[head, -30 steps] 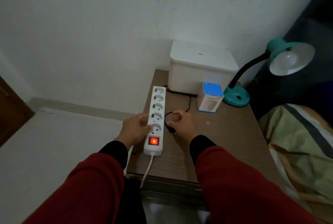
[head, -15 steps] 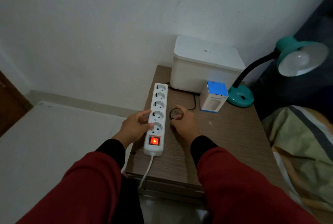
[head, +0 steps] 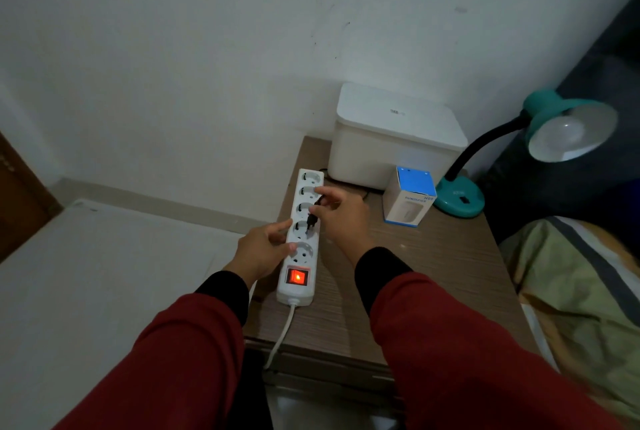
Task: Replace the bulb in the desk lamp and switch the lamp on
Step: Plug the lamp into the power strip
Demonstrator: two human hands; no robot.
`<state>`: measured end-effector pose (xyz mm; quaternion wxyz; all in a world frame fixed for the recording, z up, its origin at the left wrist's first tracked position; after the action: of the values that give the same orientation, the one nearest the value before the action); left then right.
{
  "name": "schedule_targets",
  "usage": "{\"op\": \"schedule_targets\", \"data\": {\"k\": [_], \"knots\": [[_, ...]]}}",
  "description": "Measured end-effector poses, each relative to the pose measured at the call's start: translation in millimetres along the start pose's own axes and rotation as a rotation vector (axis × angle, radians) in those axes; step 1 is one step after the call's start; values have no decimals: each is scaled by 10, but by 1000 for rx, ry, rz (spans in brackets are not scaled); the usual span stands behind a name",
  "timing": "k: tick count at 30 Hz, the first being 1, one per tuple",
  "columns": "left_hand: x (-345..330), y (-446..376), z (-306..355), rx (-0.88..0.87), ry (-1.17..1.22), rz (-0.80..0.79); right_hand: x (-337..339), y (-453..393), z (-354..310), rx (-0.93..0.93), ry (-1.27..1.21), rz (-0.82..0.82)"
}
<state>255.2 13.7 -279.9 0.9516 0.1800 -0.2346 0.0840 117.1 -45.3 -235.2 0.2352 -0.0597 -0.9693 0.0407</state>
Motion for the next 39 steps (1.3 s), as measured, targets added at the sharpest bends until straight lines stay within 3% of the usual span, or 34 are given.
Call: {"op": "schedule_targets", "data": {"k": [20,39], "knots": [[8,-32,-33,3,35,-4,-209,86,44,135,199,17],[6,-28,-12,-2,-10,7,-308,81,97,127,309,-103]]}}
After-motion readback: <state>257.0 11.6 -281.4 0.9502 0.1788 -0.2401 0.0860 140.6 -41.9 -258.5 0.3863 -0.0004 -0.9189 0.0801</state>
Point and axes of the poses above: each hand's wrist, its own y-axis away from the middle knuckle, its own x-axis out of the back of the hand, z = x × y, the point moved 6 cm from there along -y, towards the middle knuckle, and after that the axes turned 7 degrees about z, right-handed, at the moved point
